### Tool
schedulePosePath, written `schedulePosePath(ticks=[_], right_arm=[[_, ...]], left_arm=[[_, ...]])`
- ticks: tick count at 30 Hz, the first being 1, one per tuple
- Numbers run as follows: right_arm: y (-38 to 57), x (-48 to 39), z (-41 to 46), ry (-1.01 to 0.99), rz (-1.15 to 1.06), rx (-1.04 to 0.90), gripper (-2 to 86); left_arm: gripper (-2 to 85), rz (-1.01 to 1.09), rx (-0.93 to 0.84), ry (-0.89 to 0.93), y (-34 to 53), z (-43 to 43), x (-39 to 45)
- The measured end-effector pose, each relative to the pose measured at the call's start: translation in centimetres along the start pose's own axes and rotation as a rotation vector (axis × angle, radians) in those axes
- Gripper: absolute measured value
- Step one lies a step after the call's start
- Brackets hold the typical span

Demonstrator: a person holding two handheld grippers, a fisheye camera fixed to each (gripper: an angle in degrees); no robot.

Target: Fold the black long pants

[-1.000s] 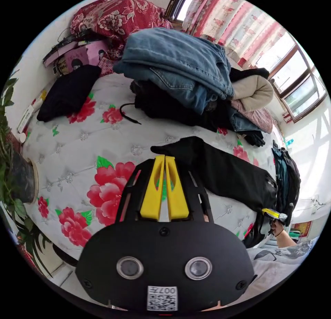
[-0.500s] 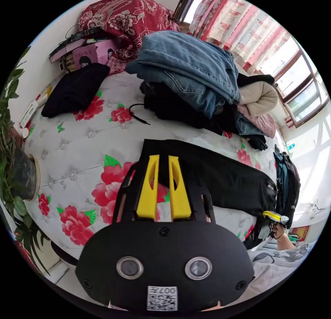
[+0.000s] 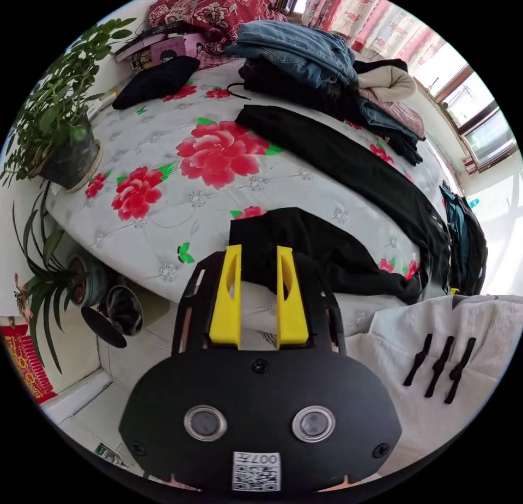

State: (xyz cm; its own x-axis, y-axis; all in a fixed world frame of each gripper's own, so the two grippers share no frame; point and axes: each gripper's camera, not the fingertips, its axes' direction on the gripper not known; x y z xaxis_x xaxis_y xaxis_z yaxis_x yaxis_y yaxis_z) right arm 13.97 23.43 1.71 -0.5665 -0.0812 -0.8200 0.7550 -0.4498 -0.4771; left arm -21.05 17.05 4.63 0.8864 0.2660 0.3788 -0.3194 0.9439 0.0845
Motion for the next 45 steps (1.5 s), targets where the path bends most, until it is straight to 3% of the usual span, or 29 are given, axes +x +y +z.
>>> schedulePosePath(ticks=[5, 10, 11, 14, 17, 19, 21, 23, 26, 28, 30, 32, 38, 41, 45], right_arm=[[4.3, 6.3, -2.3, -0.063, 0.189, 0.070, 4.5], [6.1, 4.4, -2.8, -0.045, 0.097, 0.076, 4.3], [6.3, 3.5, -3.0, -0.051, 0.061, 0.074, 4.3], [7.1, 1.9, -4.0, -0.057, 0.007, 0.088, 4.3], [8.4, 1.3, -5.4, -0.054, -0.007, 0.107, 4.4], [9.2, 1.5, -6.3, -0.054, 0.002, 0.117, 4.4], [10.1, 2.1, -7.2, -0.062, 0.030, 0.119, 4.5], [10.8, 2.5, -8.0, -0.067, 0.052, 0.145, 4.5], [11.6, 2.9, -8.5, -0.094, 0.095, 0.171, 4.5], [12.0, 3.0, -8.4, -0.121, 0.113, 0.166, 4.4], [12.6, 3.1, -8.1, -0.151, 0.127, 0.147, 4.3], [13.5, 3.3, -8.3, -0.164, 0.142, 0.150, 4.4], [17.9, 6.1, -7.6, -0.176, 0.299, 0.172, 4.5], [18.8, 6.0, -6.9, -0.206, 0.335, 0.173, 4.7], [17.5, 2.2, -6.2, -0.174, 0.227, 0.149, 5.3]], left_arm=[[13.6, -0.020, -0.027, -0.010, 2.0, 0.7, -1.2], [12.7, 0.100, -0.158, -0.053, -0.3, 5.9, 0.9], [8.5, 0.163, -0.168, -0.101, -0.9, 5.9, 1.7], [5.6, 0.225, -0.224, 0.022, -2.6, 4.1, 2.1], [5.3, 0.185, -0.113, 0.300, -2.7, -1.6, -0.1], [5.3, 0.041, 0.038, 0.486, -2.2, -6.1, -3.3], [5.3, -0.173, 0.308, 0.718, -1.0, -11.1, -7.4], [5.4, -0.277, 0.437, 0.800, -1.0, -12.3, -8.6], [5.6, -0.395, 0.547, 0.662, -3.3, -10.2, -7.9], [5.6, -0.433, 0.455, 0.492, -6.1, -7.0, -7.1], [4.6, -0.490, 0.253, 0.295, -9.3, -2.3, -6.5], [3.7, -0.580, 0.132, 0.233, -9.7, 0.2, -7.2], [7.0, -0.413, 0.223, 0.261, -6.4, 0.3, -9.5], [9.2, -0.351, 0.138, 0.316, -6.2, 1.8, -10.3], [9.6, -0.289, 0.033, 0.418, -8.4, 5.4, -9.7]])
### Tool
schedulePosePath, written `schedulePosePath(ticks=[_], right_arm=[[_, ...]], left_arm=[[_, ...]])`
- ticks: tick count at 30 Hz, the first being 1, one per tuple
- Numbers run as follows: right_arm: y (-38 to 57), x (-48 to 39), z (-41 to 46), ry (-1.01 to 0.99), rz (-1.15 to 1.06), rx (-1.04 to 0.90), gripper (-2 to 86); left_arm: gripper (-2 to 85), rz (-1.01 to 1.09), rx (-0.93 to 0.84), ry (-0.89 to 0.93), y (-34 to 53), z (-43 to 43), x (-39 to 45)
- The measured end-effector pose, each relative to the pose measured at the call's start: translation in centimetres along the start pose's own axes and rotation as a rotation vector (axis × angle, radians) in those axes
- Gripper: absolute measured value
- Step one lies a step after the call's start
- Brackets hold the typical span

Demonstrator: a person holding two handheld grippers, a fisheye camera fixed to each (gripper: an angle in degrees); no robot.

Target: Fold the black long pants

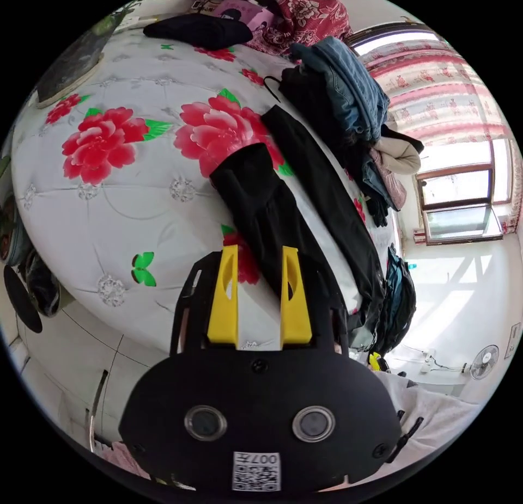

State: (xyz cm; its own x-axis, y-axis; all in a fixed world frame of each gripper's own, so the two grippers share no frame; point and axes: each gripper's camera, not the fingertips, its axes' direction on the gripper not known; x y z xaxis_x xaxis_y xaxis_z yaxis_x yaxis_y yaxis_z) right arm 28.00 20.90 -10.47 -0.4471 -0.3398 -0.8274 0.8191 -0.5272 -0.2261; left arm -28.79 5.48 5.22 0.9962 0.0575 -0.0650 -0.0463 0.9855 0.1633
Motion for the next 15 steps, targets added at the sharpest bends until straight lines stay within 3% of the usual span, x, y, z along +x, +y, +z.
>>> schedulePosePath(ticks=[1, 3, 7, 12, 15], right_arm=[[-0.1, -0.7, 0.2, 0.000, -0.022, -0.009, 5.4], [-0.3, -3.6, 1.1, 0.014, -0.110, -0.031, 5.7], [0.4, -7.2, 2.2, 0.047, -0.205, -0.049, 6.2], [3.2, -10.2, 1.9, 0.124, -0.311, -0.034, 6.6], [4.4, -11.2, 1.7, 0.160, -0.352, -0.023, 7.0]], left_arm=[[9.2, 0.007, -0.022, 0.003, -0.4, 0.7, 0.1], [0.3, -0.031, -0.085, -0.050, -1.4, 2.8, -0.1], [-0.8, -0.041, -0.037, 0.075, -1.4, 1.8, -0.1], [-0.8, 0.059, 0.115, 0.243, 2.8, -7.5, 4.5], [-0.5, 0.096, 0.178, 0.242, 3.7, -11.0, 7.7]])
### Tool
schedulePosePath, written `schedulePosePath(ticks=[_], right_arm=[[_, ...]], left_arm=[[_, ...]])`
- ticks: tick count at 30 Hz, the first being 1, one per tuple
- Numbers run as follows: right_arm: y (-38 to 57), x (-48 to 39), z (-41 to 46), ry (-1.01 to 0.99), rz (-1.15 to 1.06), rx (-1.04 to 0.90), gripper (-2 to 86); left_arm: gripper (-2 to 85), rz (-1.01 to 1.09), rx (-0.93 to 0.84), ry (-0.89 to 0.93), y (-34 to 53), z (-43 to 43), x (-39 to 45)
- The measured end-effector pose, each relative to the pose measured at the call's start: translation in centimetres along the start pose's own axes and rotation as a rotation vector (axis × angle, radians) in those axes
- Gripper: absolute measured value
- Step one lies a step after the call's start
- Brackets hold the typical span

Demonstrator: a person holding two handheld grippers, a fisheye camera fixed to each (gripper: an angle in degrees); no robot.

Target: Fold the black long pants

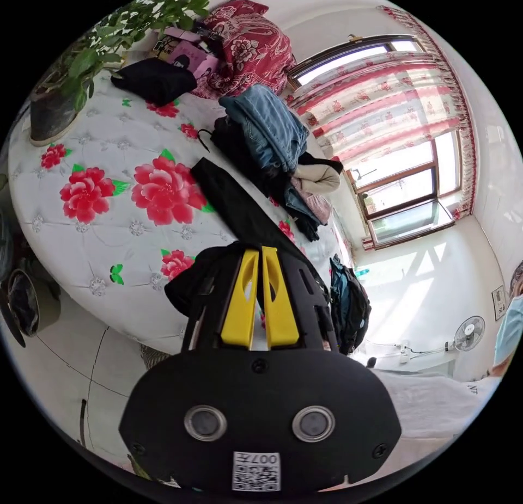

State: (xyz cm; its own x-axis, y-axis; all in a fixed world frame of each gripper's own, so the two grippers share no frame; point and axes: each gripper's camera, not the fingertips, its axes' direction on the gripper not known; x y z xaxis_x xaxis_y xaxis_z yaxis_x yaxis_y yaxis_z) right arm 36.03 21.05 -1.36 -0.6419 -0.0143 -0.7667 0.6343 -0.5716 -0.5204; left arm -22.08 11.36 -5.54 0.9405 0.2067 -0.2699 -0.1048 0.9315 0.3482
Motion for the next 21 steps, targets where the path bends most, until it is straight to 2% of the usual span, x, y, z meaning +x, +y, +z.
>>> schedulePosePath(ticks=[4, 7, 8, 10, 12, 15, 21], right_arm=[[-0.3, -1.1, 0.7, -0.045, 0.023, 0.008, 7.7], [-0.9, -2.9, 1.8, -0.085, 0.017, 0.003, 8.3], [-1.0, -3.9, 2.0, -0.092, -0.002, 0.004, 8.6], [-0.8, -5.7, 2.0, -0.091, -0.046, 0.018, 9.0], [-0.2, -8.3, 2.9, -0.064, -0.112, 0.009, 9.4], [0.5, -12.9, 5.7, -0.049, -0.244, -0.059, 9.9], [-0.3, -25.1, 12.9, 0.009, -0.604, -0.198, 10.5]], left_arm=[[2.3, 0.030, 0.053, -0.025, -4.0, 3.3, 0.4], [6.6, -0.084, -0.126, -0.251, -9.2, 11.1, -3.1], [7.2, -0.142, -0.187, -0.259, -10.1, 13.0, -4.1], [7.5, -0.134, -0.167, -0.174, -10.3, 13.5, -4.0], [6.7, -0.005, -0.080, -0.195, -9.3, 12.4, -2.4], [6.2, 0.121, -0.068, -0.314, -7.2, 11.9, -1.9], [7.8, 0.045, -0.154, -0.319, -7.0, 12.4, -5.9]])
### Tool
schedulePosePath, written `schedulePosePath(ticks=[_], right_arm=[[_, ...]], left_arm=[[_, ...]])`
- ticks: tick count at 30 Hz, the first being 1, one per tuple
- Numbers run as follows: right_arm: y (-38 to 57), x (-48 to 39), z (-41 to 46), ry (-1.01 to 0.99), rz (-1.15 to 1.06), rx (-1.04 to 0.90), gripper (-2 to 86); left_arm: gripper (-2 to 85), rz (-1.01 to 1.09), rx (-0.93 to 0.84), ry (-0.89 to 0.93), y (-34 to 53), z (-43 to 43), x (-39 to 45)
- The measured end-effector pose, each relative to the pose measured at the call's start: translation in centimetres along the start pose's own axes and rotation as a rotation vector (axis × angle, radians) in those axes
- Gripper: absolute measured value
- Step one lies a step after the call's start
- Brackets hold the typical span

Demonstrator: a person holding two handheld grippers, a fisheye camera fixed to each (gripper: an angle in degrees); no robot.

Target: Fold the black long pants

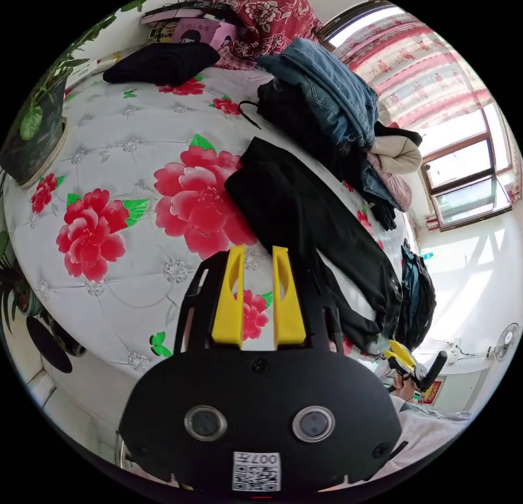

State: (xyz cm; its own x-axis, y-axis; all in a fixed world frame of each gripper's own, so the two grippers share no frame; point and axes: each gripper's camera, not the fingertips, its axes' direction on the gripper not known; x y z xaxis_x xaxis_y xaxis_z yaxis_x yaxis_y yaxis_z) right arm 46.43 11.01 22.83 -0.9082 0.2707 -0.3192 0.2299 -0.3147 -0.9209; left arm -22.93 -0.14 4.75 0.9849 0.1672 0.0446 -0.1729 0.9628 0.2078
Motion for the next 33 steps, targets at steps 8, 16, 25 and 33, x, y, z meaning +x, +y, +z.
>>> schedulePosePath(ticks=[8, 16, 25, 33], right_arm=[[-8.4, -3.6, 9.5, 0.072, -0.124, -0.216, 6.5], [-10.6, 1.8, 4.2, 0.032, 0.025, -0.057, 0.8], [-6.9, 13.8, -0.2, -0.163, 0.391, 0.055, 4.8], [15.5, 26.7, -7.7, -0.106, 1.001, 0.231, 7.7]], left_arm=[[7.2, -0.284, -0.137, 0.213, -6.0, 5.4, -4.8], [-0.3, -0.126, -0.122, 0.257, -8.8, 4.4, -3.7], [-0.6, -0.063, 0.015, 0.253, 0.1, -9.0, -7.4], [-0.7, -0.391, 0.047, 0.332, 7.1, -7.8, -12.8]])
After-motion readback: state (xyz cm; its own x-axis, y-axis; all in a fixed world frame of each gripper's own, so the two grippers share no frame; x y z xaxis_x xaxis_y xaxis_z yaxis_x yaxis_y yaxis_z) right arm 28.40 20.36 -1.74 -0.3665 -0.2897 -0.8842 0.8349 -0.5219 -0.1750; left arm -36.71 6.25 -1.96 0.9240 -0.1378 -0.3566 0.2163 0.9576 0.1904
